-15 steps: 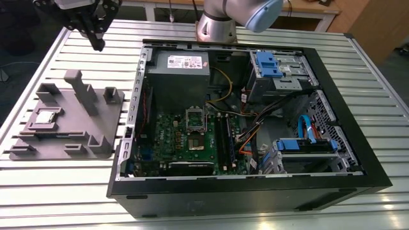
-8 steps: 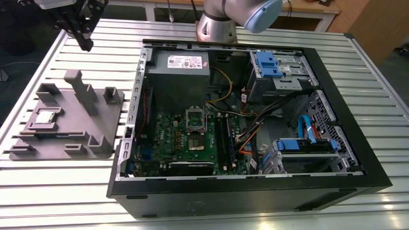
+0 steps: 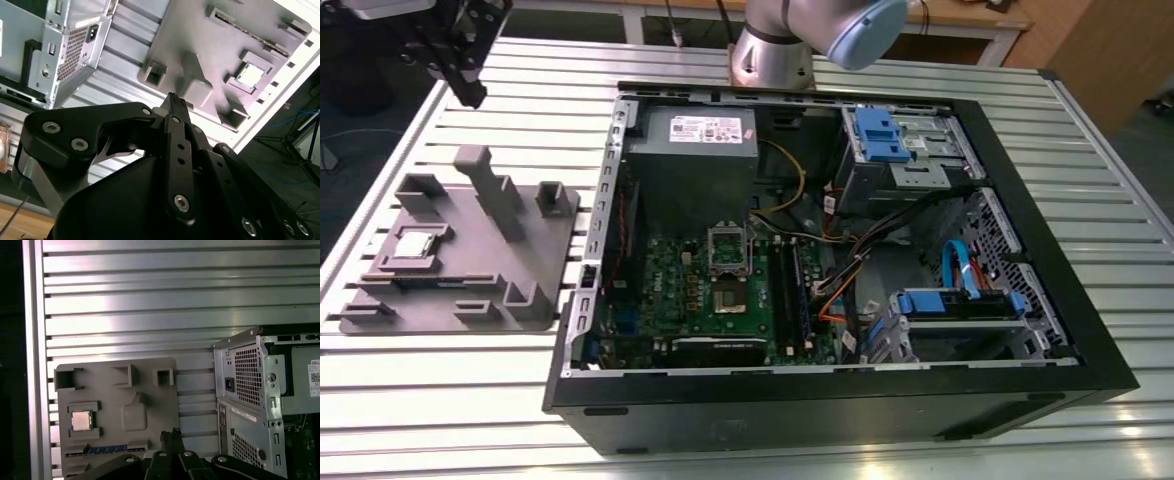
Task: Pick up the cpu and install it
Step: 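Reach for the cpu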
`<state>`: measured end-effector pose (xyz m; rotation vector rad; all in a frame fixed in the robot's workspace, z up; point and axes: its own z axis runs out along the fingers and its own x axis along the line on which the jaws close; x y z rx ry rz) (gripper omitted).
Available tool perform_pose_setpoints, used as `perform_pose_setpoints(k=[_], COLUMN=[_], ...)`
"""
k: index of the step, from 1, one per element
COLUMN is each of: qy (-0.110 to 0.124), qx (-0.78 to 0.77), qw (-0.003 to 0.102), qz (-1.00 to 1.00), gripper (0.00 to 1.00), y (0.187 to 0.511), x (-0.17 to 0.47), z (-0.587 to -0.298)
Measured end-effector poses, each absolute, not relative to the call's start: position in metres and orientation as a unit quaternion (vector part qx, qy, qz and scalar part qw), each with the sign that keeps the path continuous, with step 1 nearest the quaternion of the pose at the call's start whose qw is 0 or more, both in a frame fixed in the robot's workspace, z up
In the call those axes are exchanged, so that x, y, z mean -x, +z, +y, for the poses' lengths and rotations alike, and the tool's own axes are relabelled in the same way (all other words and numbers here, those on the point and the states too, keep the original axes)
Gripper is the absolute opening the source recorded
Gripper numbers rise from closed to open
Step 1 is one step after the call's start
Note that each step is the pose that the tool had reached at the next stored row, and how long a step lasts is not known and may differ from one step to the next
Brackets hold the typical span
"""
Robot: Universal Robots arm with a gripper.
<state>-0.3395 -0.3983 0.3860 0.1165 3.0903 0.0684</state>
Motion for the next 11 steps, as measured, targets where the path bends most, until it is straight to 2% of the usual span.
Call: perform_pose_setpoints(k=[11], qy=[0.022], qx=[-0.038], qw=[0.024], qz=[0.999], gripper=[0.1], y=[0.383], x=[0.37], z=[-0.398])
